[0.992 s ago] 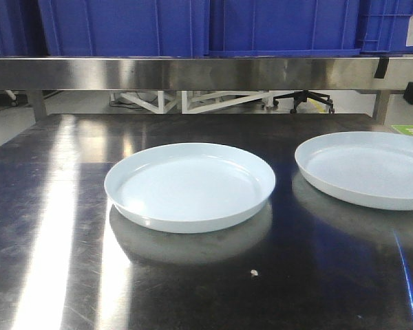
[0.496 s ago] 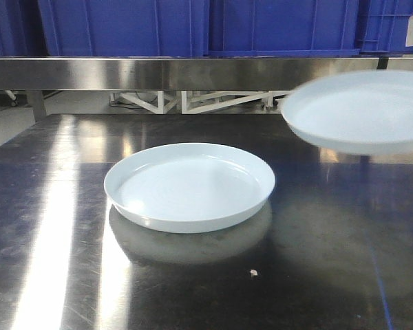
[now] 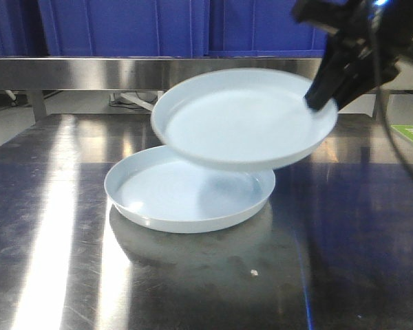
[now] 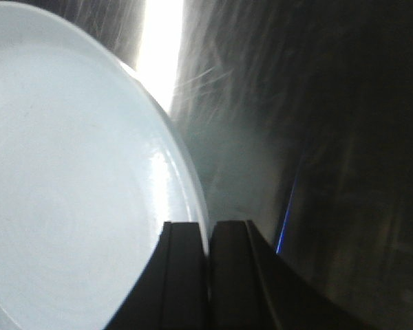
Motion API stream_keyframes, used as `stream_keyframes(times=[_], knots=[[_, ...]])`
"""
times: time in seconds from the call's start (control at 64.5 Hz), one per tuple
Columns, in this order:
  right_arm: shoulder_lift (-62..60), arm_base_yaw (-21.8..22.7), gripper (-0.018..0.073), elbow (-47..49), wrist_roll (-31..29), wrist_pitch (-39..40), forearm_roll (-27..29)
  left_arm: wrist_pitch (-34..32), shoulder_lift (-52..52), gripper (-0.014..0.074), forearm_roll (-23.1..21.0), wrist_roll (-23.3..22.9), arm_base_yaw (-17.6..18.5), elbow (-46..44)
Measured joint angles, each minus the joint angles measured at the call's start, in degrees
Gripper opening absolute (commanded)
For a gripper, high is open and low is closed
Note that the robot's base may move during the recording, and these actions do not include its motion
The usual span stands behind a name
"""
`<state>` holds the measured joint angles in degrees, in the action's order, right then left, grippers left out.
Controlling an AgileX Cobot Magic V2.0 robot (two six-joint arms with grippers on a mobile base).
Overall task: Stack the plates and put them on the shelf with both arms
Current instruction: 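Lift the plate with the right gripper and lower it onto the center plate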
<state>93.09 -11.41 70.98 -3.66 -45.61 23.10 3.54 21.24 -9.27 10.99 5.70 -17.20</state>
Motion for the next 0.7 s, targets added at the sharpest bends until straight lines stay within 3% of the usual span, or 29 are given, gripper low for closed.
stream_keyframes(times=[0.233,0.496,0.574,0.698], knots=[[4.97,-3.82,0.0059,0.0,1.95,3.65,0.13,0.0,0.0,0.0082,0.0,0.0,0.0,0.0],[7.08,-5.16,0.0064,0.0,2.9,5.05,0.26,0.0,0.0,0.0082,0.0,0.0,-0.14,0.0],[7.39,-5.46,0.0115,0.0,3.66,5.05,0.26,0.0,0.0,0.0082,0.0,0.0,-0.14,0.0],[7.53,-5.79,0.0277,0.0,3.97,5.13,0.39,0.0,0.0,0.0082,0.0,0.0,-0.14,0.0]])
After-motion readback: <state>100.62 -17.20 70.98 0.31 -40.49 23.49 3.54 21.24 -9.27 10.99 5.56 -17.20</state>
